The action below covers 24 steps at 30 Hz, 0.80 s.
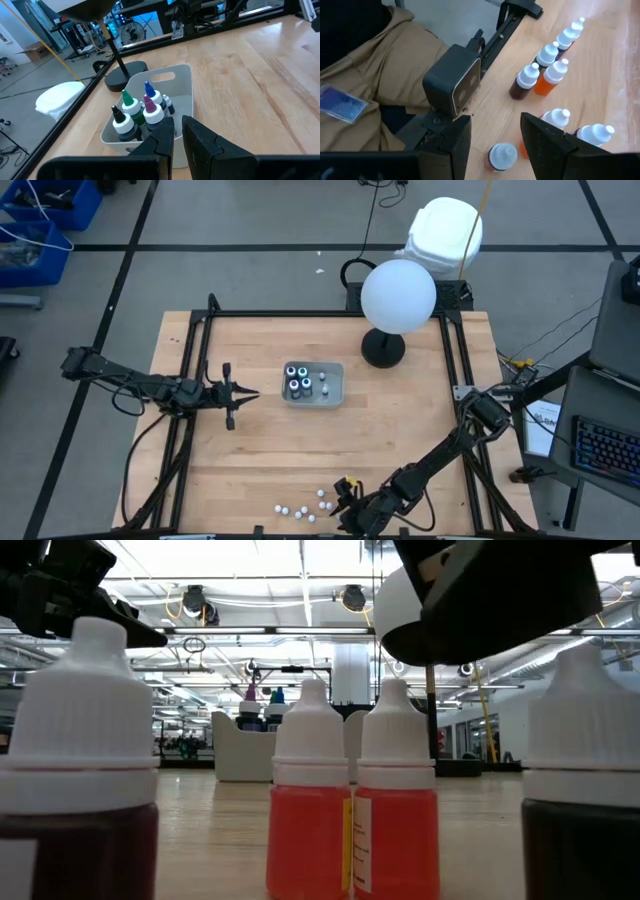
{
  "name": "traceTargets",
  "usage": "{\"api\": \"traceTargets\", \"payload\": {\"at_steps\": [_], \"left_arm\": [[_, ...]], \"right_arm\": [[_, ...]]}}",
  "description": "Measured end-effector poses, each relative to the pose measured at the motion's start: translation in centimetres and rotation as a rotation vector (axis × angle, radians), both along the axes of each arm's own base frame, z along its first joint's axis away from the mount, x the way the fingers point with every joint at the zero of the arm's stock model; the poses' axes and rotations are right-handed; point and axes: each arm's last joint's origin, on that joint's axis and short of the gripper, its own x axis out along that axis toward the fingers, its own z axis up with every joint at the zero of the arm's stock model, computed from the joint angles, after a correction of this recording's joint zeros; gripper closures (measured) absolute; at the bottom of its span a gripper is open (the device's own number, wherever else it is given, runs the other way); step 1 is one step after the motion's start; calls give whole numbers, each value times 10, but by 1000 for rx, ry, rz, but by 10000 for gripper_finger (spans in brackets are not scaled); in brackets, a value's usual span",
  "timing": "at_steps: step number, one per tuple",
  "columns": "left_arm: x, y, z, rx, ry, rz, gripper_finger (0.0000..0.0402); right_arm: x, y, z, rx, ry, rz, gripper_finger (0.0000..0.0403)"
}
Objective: Pick & Place food coloring
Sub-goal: Put the small red food coloring bottle into the gray bin
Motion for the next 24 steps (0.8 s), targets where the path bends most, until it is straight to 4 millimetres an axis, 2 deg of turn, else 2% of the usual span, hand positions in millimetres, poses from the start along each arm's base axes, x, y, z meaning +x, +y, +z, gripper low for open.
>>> {"api": "traceTargets", "payload": {"at_steps": [24], "left_arm": [[0,0,0,0,0,0,355]], "right_arm": [[2,-9,-5,45,99,-100,243]]}}
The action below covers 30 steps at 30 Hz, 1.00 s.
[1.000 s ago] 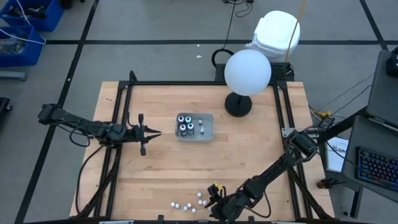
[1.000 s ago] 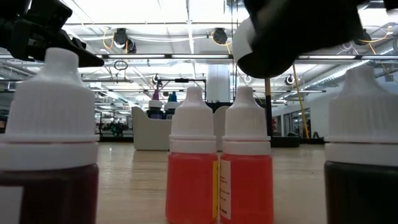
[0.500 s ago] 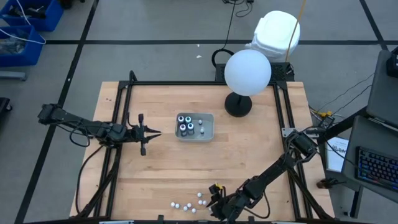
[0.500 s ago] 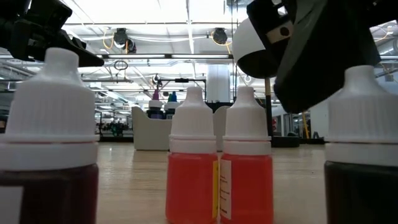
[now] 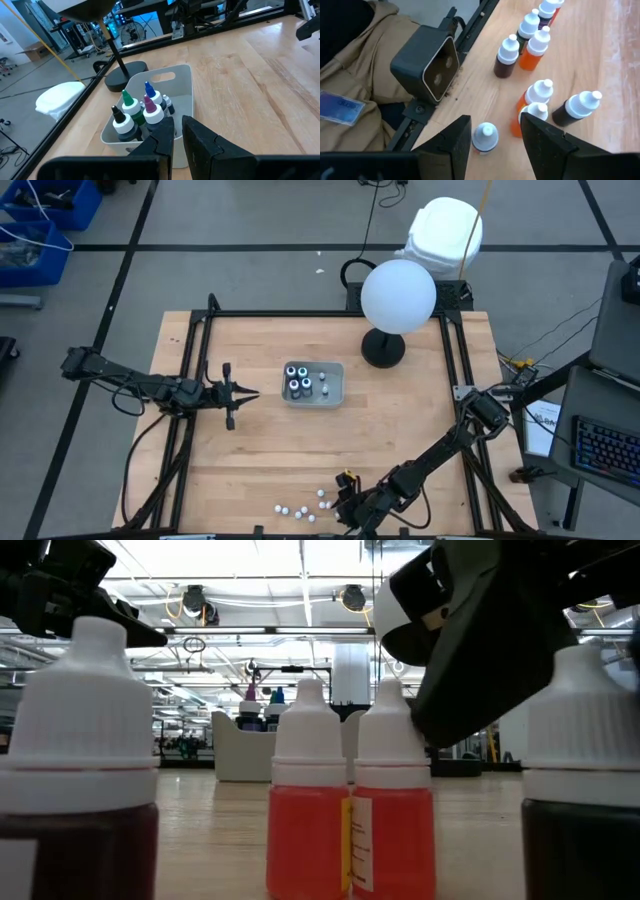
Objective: Pick & Place food coloring
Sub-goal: Put the small red food coloring bottle into the gray bin
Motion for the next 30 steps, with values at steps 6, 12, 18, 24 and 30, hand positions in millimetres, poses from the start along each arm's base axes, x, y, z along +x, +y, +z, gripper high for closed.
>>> {"api": "traceTargets", "payload": {"at_steps": [6,12,18,24,30], "left_arm": [[0,0,0,0,0,0,355],[0,0,0,-2,-1,0,355],[0,0,0,0,0,0,355],[0,0,0,0,0,0,355],[0,0,0,-1,-1,0,355]], "right_arm": [[0,0,0,33,19,0,243],[0,0,0,40,30,12,251],[0,0,-1,42,41,15,283],[-1,0,-1,38,45,15,310],[-1,0,-1,39,43,16,342]]}}
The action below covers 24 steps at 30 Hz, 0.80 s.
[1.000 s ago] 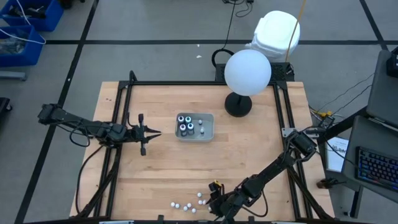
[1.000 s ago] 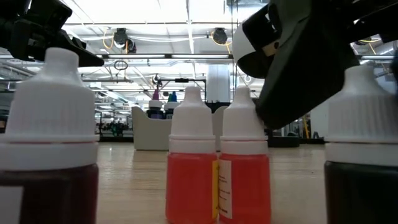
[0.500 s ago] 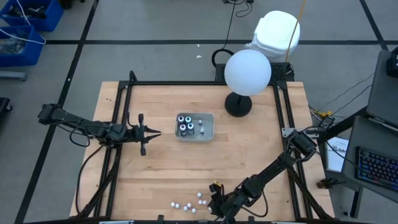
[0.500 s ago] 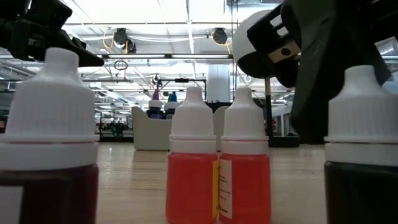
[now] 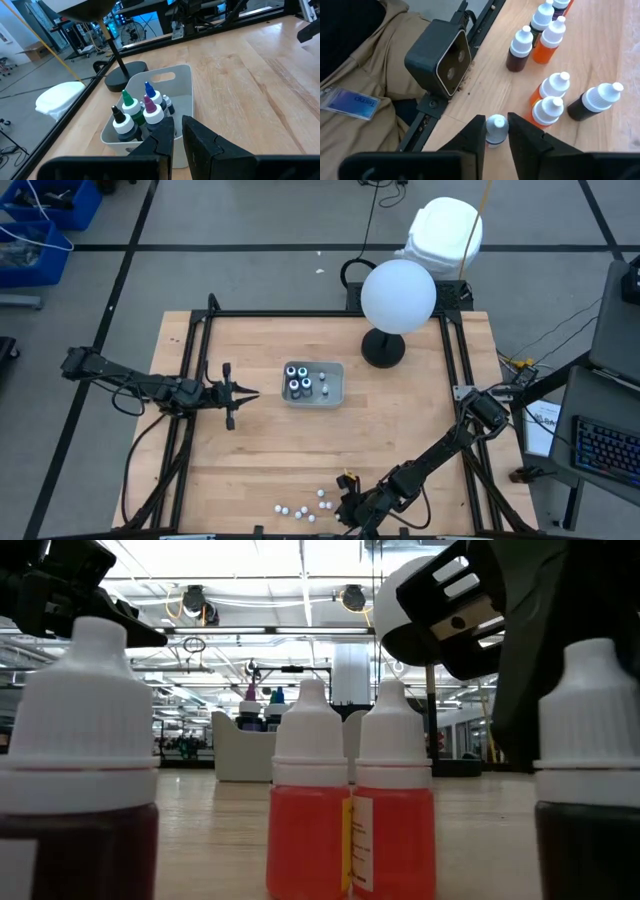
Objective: Pick & Place food coloring
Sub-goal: Put the small red food coloring bottle into the gray bin
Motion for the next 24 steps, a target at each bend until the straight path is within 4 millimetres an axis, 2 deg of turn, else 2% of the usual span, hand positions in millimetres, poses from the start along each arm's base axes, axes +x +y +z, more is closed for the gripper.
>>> {"api": "traceTargets", "payload": {"at_steps": [4,10,18,24], "left_arm": [[0,0,0,-1,0,0,355],[0,0,0,0,0,0,355],[0,0,0,-3,0,1,355],[0,0,0,-3,0,1,355]], "right_arm": [[0,0,0,-3,-2,6,360],[-1,-2,9,12,0,24,353],[-13,-18,55,-10,-11,-14,355],[-22,-52,103,-62,-49,-122,356]]}}
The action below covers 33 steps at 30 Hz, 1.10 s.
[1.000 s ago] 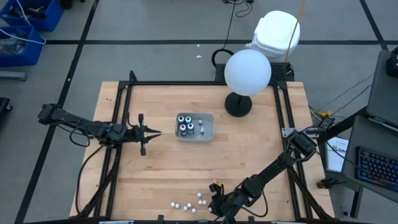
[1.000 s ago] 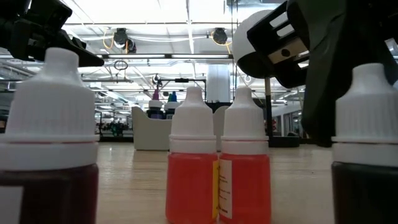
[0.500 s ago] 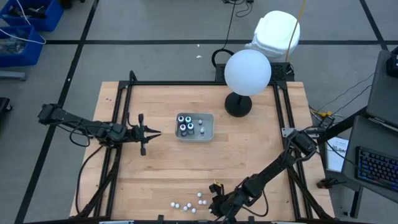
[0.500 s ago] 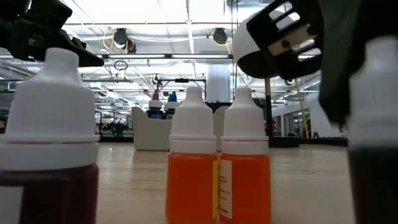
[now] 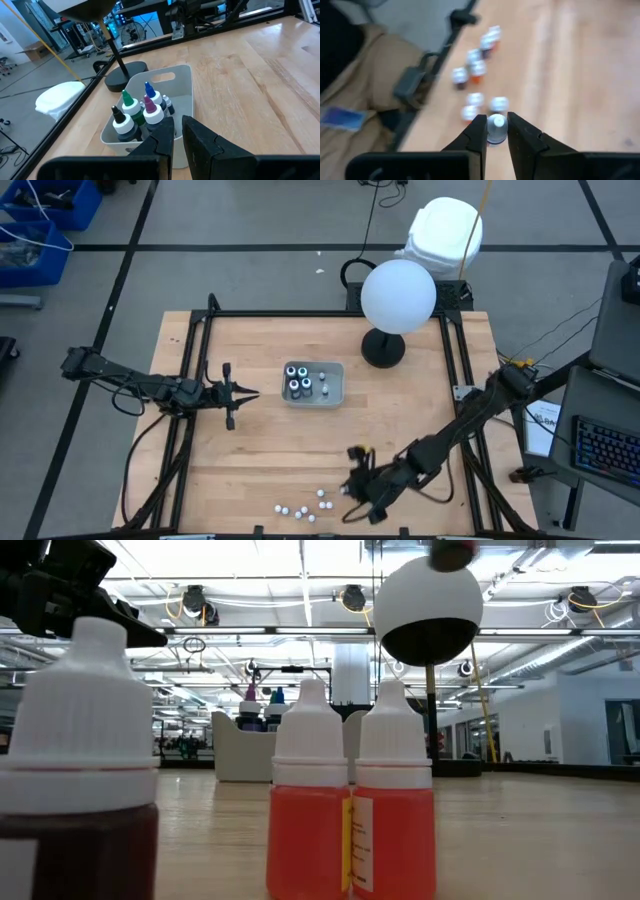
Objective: Pick & Place food coloring
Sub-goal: Put the small red food coloring bottle into the gray bin
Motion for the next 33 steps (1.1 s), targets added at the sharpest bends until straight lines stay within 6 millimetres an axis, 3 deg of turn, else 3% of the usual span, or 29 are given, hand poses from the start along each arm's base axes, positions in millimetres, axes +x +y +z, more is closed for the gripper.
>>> {"api": "traceTargets", "payload": {"at_steps": [8,15,23,33], "left_arm": [[0,0,0,1,5,0,355],[0,0,-1,5,7,0,355],[0,0,-1,6,8,0,355],[0,0,-1,6,8,-1,355]], "right_arm": [[-7,-59,44,-154,-63,-169,356],[10,-111,52,-199,-65,-275,357],[21,-155,43,-126,-9,-306,357],[16,-172,-10,-39,-12,-280,357]]}}
